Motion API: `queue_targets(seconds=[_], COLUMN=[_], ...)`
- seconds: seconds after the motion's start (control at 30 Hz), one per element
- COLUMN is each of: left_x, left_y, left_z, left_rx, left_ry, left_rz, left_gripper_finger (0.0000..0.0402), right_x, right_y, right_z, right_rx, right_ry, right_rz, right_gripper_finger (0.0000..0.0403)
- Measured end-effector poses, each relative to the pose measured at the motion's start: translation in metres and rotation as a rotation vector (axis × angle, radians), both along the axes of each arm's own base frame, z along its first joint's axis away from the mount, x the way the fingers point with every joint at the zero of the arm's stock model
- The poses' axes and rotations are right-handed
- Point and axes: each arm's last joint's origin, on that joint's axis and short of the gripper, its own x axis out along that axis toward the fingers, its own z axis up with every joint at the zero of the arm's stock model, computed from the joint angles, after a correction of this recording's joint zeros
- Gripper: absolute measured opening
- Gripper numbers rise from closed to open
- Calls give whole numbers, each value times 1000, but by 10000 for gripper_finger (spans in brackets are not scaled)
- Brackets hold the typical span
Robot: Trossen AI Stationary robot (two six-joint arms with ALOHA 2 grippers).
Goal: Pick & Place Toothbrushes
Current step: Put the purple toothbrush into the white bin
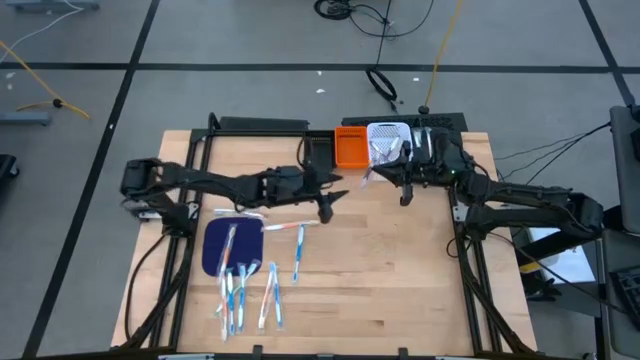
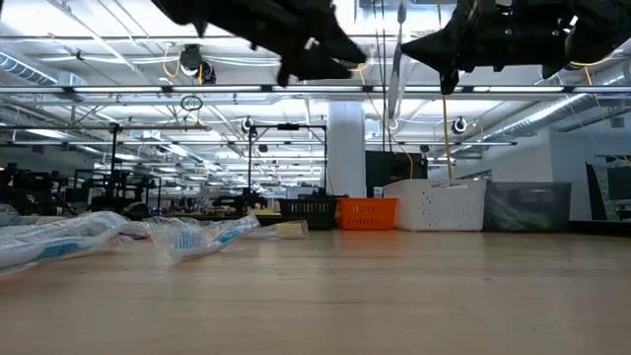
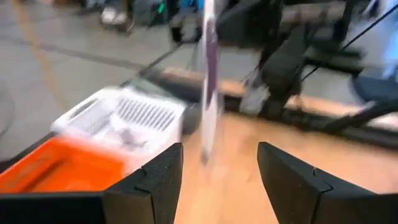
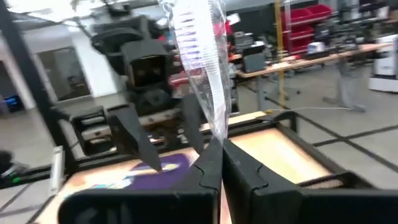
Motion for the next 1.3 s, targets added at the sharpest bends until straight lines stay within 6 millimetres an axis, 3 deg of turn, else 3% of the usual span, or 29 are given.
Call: queue_targets(seconds=[0.27,0.53,0.73,1.3], left_x=[-38,-51,-55,-67], left_y=[-10,-24,-30,-35], left_z=[25,20,15,0], left_rx=[-59,-113,-151,-224], left_ry=[138,252,308,487], left_rz=[7,-9,-5,43], left_gripper_finger=[209,209,209,209], right_x=[-13,-25,-26,-31], right_y=[-24,-46,-61,-93], right_z=[-11,-13,-6,-35], right_rx=[47,46,57,151], right_ry=[116,293,396,664], right_rz=[-296,-526,-581,-648], right_gripper_finger=[1,0,0,0])
